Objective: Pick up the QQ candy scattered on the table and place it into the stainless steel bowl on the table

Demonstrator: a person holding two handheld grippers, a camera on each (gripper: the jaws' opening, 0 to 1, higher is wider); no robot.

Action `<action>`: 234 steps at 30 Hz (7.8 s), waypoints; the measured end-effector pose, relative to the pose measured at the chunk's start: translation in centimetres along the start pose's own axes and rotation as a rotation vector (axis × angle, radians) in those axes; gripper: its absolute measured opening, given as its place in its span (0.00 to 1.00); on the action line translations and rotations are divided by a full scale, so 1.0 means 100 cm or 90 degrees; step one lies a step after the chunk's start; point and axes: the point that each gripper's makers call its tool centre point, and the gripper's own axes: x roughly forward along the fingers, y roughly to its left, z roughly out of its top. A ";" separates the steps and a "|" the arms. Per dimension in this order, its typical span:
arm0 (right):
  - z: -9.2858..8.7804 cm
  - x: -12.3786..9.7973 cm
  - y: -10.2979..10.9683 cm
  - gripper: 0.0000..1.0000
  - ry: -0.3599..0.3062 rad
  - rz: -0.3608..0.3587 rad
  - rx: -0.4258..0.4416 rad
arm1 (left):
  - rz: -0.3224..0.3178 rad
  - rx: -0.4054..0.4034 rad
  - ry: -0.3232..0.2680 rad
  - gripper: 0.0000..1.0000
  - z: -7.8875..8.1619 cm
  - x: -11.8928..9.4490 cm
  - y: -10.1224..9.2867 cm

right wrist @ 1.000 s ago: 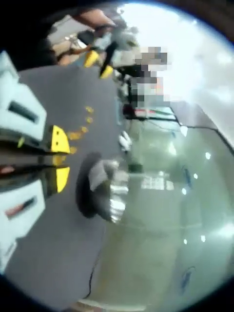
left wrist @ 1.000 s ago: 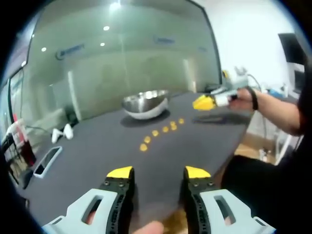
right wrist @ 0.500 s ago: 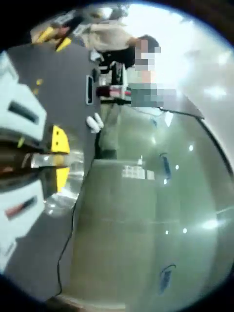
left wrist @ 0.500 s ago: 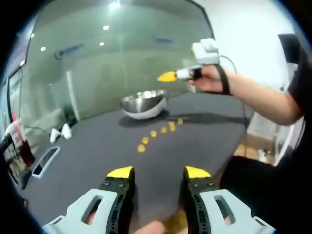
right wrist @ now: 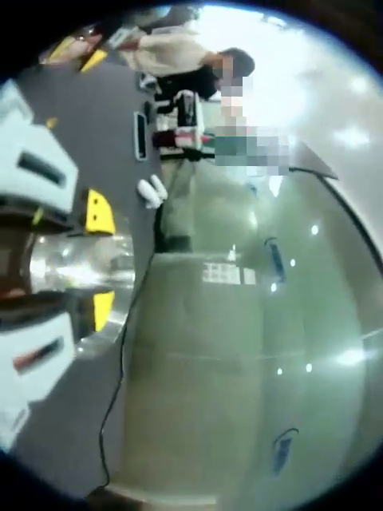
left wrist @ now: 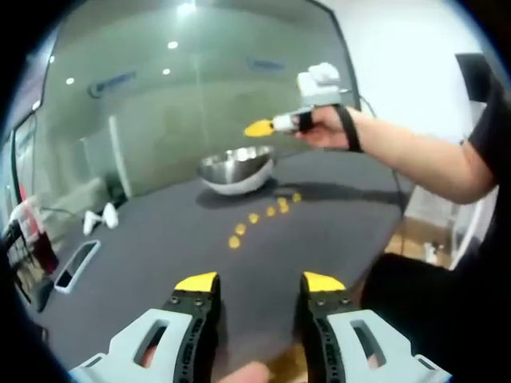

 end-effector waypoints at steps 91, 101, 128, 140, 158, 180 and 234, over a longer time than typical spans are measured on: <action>-0.133 -0.062 0.067 0.10 0.202 0.162 -0.036 | -0.003 -0.004 0.010 0.43 -0.007 0.004 -0.004; -0.133 -0.063 0.067 0.10 0.199 0.151 -0.024 | -0.007 0.000 0.008 0.43 -0.006 0.004 -0.005; -0.010 -0.047 0.011 0.10 -0.001 0.021 -0.012 | -0.015 0.008 0.000 0.43 -0.001 0.003 -0.012; -0.005 0.012 0.010 0.11 0.023 0.034 -0.044 | -0.001 0.010 0.002 0.43 0.001 -0.003 -0.004; -0.001 -0.007 0.012 0.20 0.022 0.048 -0.050 | -0.008 0.019 0.005 0.43 0.004 -0.001 -0.006; -0.072 -0.118 0.035 0.20 0.086 0.148 -0.046 | -0.010 0.024 -0.006 0.43 0.008 0.001 -0.011; -0.131 -0.032 0.074 0.10 0.190 0.219 -0.011 | -0.009 0.002 -0.006 0.42 0.004 -0.003 0.000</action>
